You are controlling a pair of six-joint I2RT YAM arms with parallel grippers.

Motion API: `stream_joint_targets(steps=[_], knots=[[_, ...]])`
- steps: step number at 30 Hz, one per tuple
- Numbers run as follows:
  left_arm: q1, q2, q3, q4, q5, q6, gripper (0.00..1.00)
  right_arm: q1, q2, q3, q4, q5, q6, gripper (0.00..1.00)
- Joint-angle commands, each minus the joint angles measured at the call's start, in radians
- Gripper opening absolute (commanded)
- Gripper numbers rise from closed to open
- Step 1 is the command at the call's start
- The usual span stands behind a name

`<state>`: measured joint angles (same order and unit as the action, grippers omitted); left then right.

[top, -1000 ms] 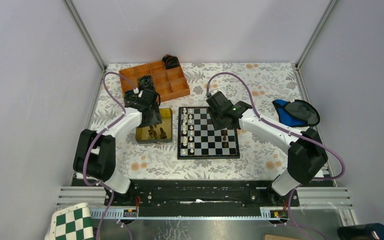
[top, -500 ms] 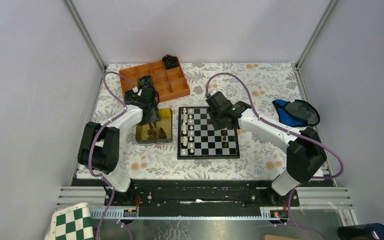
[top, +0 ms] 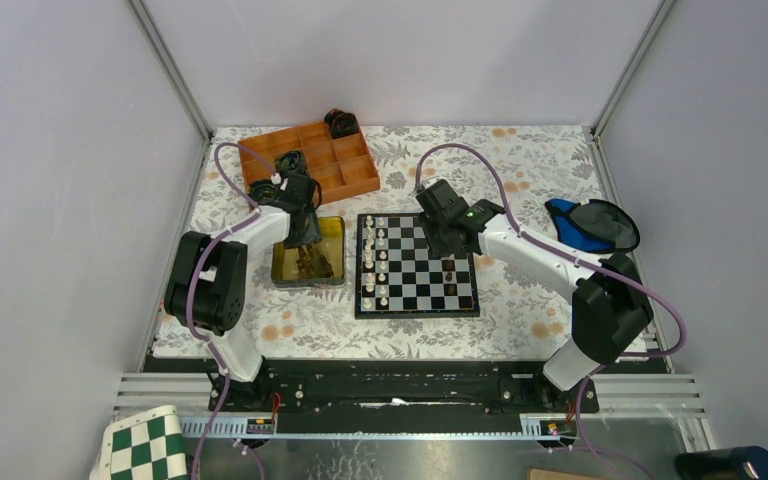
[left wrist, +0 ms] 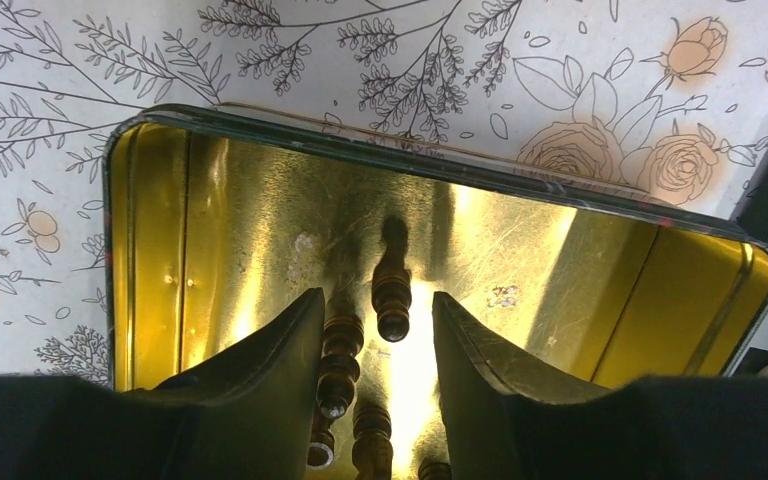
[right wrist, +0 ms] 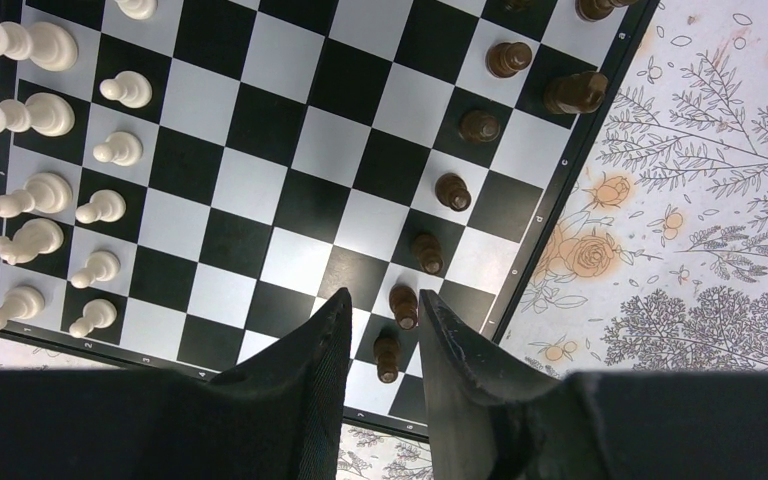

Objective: Set up the chess pieces on the board
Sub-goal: Pick up the chess piece from the storage box.

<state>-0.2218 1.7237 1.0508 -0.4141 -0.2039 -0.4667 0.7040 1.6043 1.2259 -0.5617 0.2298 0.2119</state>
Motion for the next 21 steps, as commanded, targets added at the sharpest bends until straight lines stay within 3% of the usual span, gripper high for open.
stream_joint_targets(steps=[1,21], knots=[[0.008,0.016,0.03,0.047,0.013,0.017,0.49,-0.009,0.007,0.039,0.024,-0.011,-0.018,0.37],[0.014,0.022,0.019,0.05,0.025,0.017,0.32,-0.012,0.032,0.054,0.022,-0.015,-0.014,0.36]])
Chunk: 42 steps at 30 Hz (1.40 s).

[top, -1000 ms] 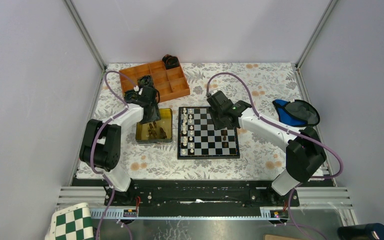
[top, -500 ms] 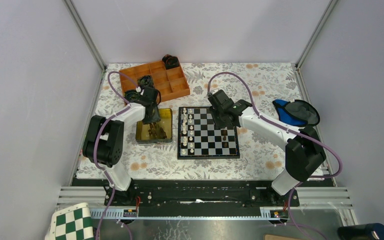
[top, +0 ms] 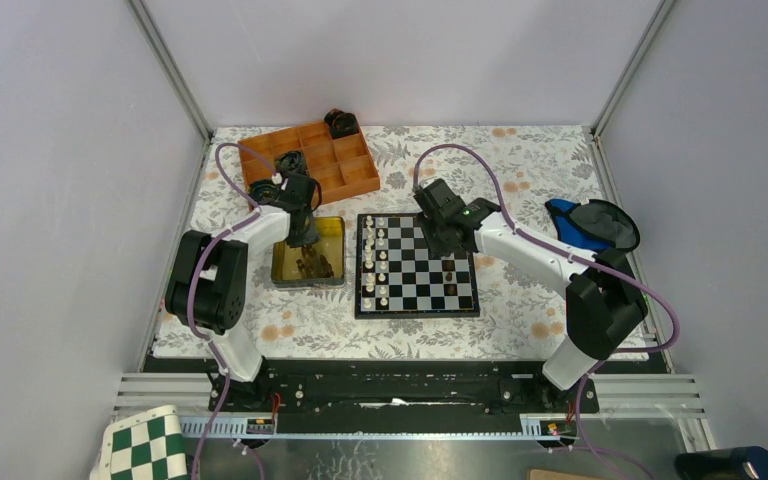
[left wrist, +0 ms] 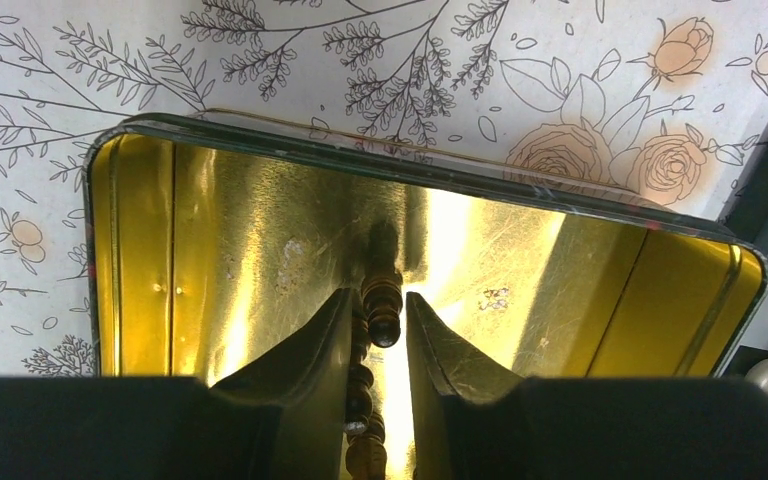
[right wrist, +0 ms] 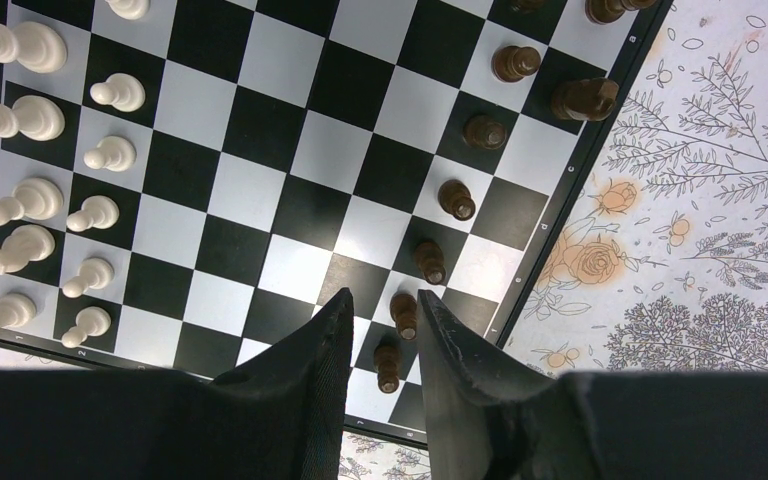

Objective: Set up the chess pieces on the board
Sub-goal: Pick up the chess piece from the storage box.

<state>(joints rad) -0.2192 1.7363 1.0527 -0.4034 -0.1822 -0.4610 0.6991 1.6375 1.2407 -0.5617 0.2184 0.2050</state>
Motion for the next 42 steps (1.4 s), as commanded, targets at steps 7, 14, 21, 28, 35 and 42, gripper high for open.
stream_joint_targets(steps=[7,14,21,28,35,42], knots=[[0.014,0.007,0.013,0.038,0.0,0.01,0.23,-0.007,-0.005,0.031,0.026,-0.003,-0.003,0.35],[0.016,-0.005,0.006,0.037,-0.011,0.008,0.19,-0.007,-0.014,0.02,0.028,-0.004,-0.002,0.35],[0.025,-0.015,0.01,0.03,-0.022,0.007,0.19,-0.007,-0.016,0.017,0.028,-0.004,-0.004,0.35],[0.035,-0.03,0.012,0.026,-0.026,0.007,0.19,-0.007,-0.016,0.018,0.031,-0.002,-0.006,0.35],[0.043,-0.04,0.018,0.024,-0.033,0.005,0.19,-0.007,-0.016,0.022,0.033,0.0,-0.007,0.35],[0.055,-0.047,0.029,0.02,-0.043,-0.004,0.19,-0.008,-0.014,0.026,0.032,0.006,-0.009,0.35]])
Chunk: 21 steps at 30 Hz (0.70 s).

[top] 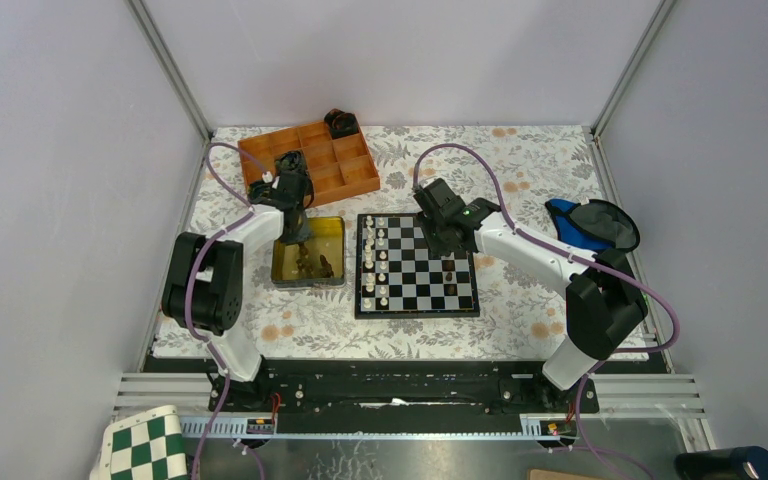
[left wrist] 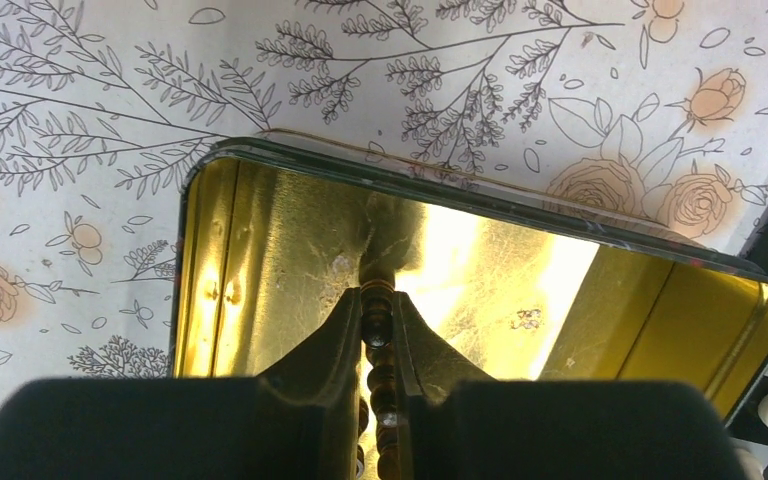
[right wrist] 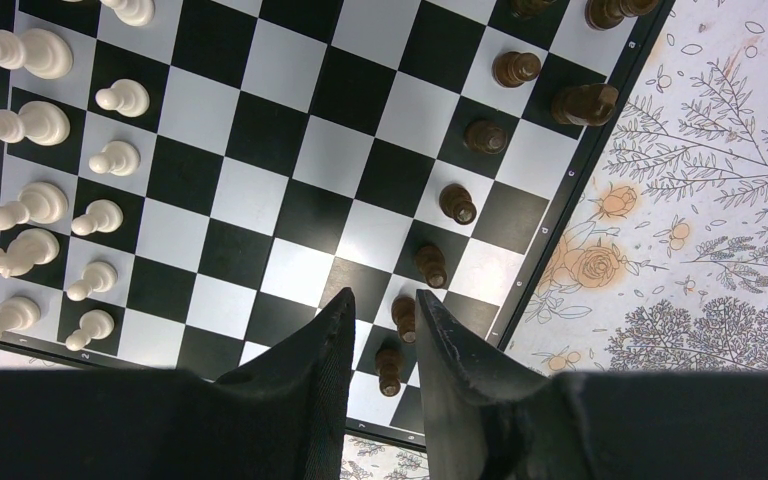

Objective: Set up the chess pieces on the board
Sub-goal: Pick up the chess piece from the storage box.

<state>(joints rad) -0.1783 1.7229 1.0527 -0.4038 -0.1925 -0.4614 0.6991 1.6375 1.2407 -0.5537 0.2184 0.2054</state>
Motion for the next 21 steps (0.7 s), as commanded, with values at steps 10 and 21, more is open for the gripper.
stream_joint_targets(steps=[10,21], knots=[[0.03,-0.109,0.06,-0.025,-0.139,-0.022,0.15,-0.007,-0.015,0.049,0.008,0.032,-0.01,0.35],[0.03,-0.266,0.051,-0.112,-0.088,-0.053,0.0,-0.012,-0.062,0.057,0.003,0.092,0.041,0.34]])
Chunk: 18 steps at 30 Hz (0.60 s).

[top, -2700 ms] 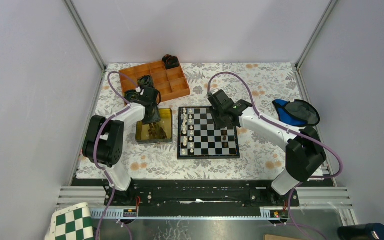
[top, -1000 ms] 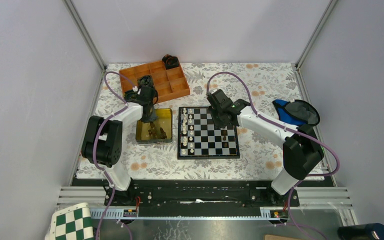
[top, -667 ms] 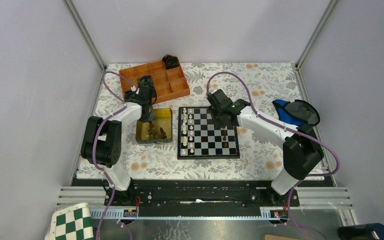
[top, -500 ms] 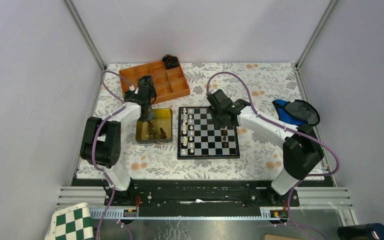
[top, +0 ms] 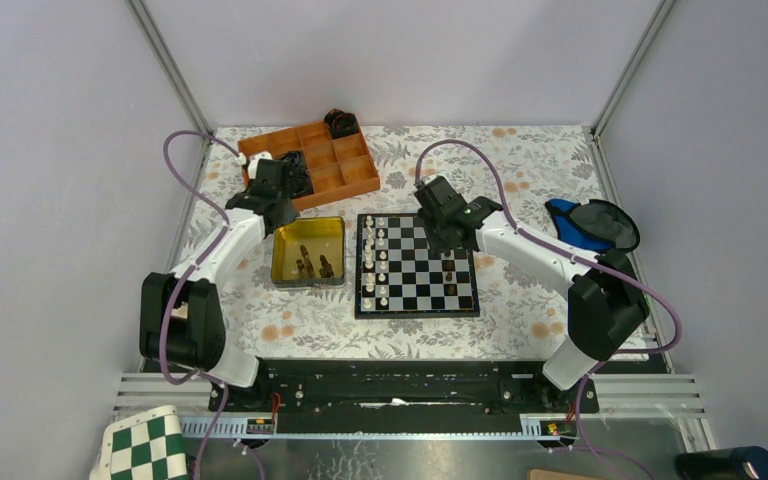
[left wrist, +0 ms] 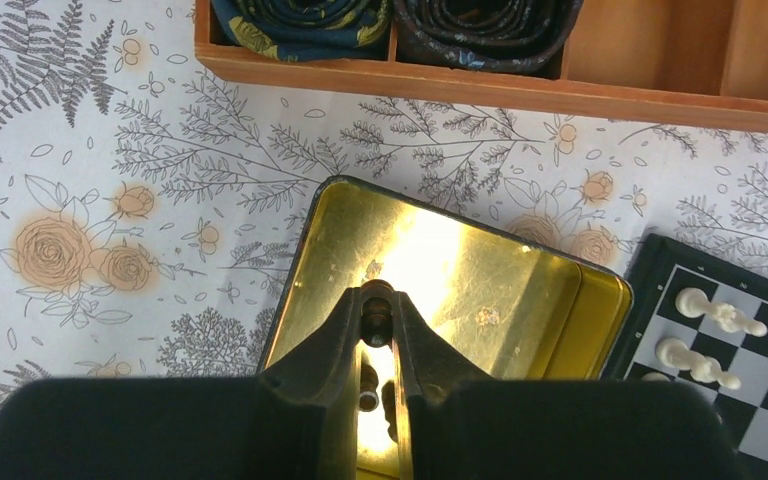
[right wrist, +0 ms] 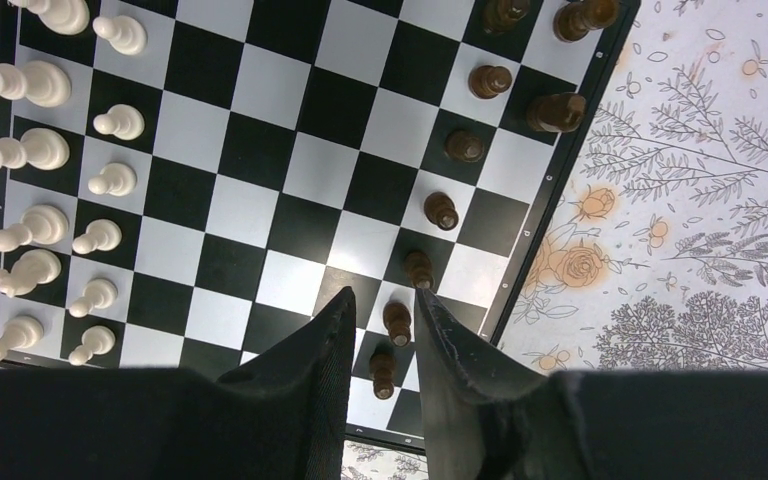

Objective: Set up the chess pieces on the board
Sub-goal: Pick up the chess piece from the storage box, then place the chess piece on the chessboard.

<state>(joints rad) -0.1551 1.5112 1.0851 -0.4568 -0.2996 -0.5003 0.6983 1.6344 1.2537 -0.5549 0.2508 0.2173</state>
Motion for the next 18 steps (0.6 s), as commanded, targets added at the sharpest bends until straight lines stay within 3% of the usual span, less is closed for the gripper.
stream_joint_targets(steps=[1,10,18], knots=[[0.006,-0.069,0.017,-0.072,0.038,-0.013,0.0,-0.015,-0.063,0.044,0.003,0.068,0.035,0.34],[-0.024,-0.19,0.009,-0.137,0.207,-0.004,0.0,-0.091,-0.109,0.082,-0.016,0.136,0.101,0.34],[-0.353,-0.245,0.012,-0.171,0.199,-0.063,0.0,-0.262,-0.077,0.114,-0.01,0.11,0.158,0.35]])
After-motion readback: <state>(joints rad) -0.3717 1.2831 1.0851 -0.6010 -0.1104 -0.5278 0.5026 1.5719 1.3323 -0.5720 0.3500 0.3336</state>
